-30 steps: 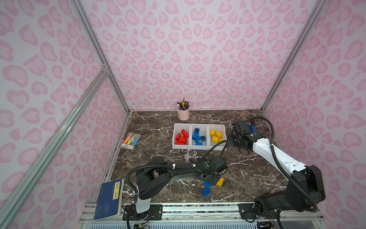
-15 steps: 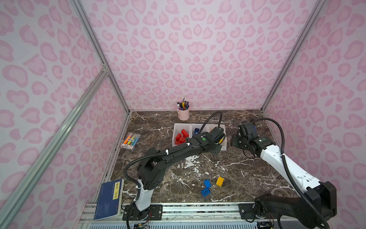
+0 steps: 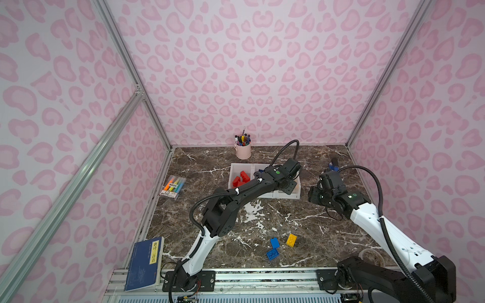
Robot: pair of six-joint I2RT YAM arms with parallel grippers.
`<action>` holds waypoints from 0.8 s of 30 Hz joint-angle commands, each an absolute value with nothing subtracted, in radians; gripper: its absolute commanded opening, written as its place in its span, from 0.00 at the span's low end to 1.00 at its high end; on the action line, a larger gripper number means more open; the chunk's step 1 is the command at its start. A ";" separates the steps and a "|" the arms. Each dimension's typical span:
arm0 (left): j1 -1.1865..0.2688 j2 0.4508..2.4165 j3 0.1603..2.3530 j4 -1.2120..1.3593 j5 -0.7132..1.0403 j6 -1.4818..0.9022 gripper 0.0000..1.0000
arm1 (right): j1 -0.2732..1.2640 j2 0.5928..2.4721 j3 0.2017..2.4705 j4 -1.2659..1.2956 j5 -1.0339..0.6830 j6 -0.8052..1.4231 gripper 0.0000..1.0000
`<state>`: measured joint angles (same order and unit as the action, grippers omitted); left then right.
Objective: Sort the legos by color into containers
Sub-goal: 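Lift the yellow brick into the far compartment and open the left gripper, then withdraw the left gripper while the right gripper grasps the blue brick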
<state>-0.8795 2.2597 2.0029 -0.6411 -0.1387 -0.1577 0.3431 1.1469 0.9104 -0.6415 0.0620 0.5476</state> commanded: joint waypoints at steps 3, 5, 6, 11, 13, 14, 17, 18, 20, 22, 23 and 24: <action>-0.872 2.262 2.016 -0.635 -0.148 -0.167 0.64 | 0.343 1.143 0.907 -0.655 0.065 0.561 0.65; -0.872 2.256 2.010 -0.632 -0.146 -0.171 0.65 | 0.343 1.143 0.906 -0.658 0.067 0.563 0.65; -0.872 2.254 2.005 -0.629 -0.147 -0.172 0.65 | 0.343 1.142 0.905 -0.660 0.067 0.563 0.65; -0.871 2.201 1.950 -0.605 -0.157 -0.181 0.66 | 0.344 1.137 0.890 -0.668 0.056 0.571 0.65; -0.871 2.157 1.901 -0.577 -0.160 -0.187 0.66 | 0.346 1.134 0.874 -0.668 0.053 0.576 0.65; -0.871 2.137 1.880 -0.565 -0.160 -0.190 0.66 | 0.350 1.133 0.868 -0.669 0.054 0.579 0.65; -0.867 2.071 1.801 -0.529 -0.163 -0.199 0.66 | 0.365 1.128 0.846 -0.672 0.056 0.589 0.65; -0.865 2.048 1.777 -0.519 -0.165 -0.202 0.66 | 0.372 1.127 0.839 -0.673 0.059 0.593 0.65; -0.862 2.009 1.730 -0.505 -0.173 -0.207 0.66 | 0.387 1.126 0.825 -0.674 0.063 0.603 0.65; -0.860 1.964 1.676 -0.490 -0.187 -0.214 0.66 | 0.408 1.124 0.809 -0.678 0.069 0.619 0.65; -0.859 1.945 1.650 -0.480 -0.193 -0.217 0.66 | 0.421 1.124 0.802 -0.678 0.072 0.628 0.65; -0.859 1.920 1.615 -0.470 -0.200 -0.221 0.66 | 0.440 1.124 0.795 -0.678 0.076 0.637 0.65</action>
